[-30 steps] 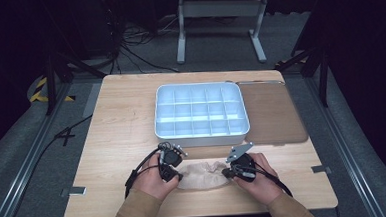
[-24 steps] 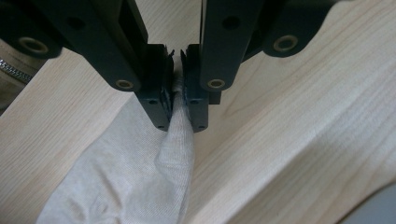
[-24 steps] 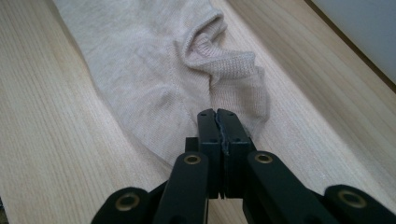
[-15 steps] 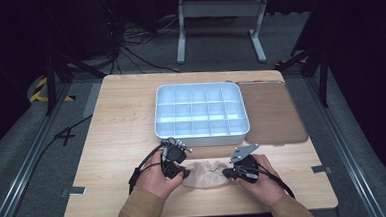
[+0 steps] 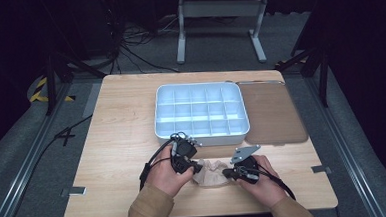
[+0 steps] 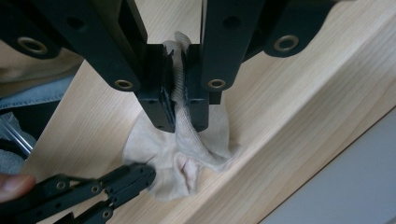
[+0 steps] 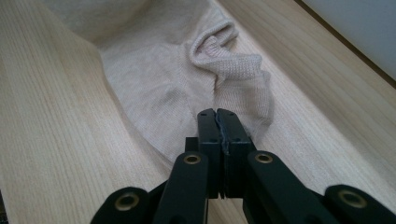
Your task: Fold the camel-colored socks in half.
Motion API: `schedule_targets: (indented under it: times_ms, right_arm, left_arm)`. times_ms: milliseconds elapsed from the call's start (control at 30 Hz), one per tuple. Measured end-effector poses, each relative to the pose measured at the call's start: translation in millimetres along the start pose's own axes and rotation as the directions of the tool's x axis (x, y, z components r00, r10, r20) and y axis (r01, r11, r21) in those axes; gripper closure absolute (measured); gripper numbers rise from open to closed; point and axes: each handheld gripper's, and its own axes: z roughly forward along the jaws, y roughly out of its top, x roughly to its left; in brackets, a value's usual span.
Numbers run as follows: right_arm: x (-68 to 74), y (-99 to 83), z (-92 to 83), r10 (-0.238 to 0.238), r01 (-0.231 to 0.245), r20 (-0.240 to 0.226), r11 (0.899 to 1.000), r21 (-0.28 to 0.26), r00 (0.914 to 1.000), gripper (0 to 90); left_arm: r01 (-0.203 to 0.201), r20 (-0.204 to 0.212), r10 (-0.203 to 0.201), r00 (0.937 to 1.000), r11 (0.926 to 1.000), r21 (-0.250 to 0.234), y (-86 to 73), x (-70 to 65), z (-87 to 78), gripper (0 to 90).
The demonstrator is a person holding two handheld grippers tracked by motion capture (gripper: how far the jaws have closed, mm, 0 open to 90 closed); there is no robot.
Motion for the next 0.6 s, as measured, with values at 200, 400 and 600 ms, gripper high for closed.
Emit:
schedule_targets:
  times_ms: [200,400,600]
  right_arm:
    - [-0.4,-0.2,0.1,0.002,-0.002,-0.004,1.0,-0.002,1.0,89.2]
    - [-1.3,-1.3,-0.2,0.003,-0.003,-0.01,1.0,-0.009,0.9999,89.2]
    - [-0.7,-1.7,-0.1,0.009,-0.009,-0.006,1.0,-0.012,0.9999,89.2]
  left_arm:
    - [-0.015,0.009,0.015,0.9999,0.9999,0.003,8.1,-5.9,8.5,83.1]
    - [-0.029,0.014,0.029,0.9995,0.9996,0.006,14.5,-9.6,18.1,83.0]
    - [-0.042,0.015,0.041,0.999,0.999,0.019,17.5,-11.5,28.1,83.0]
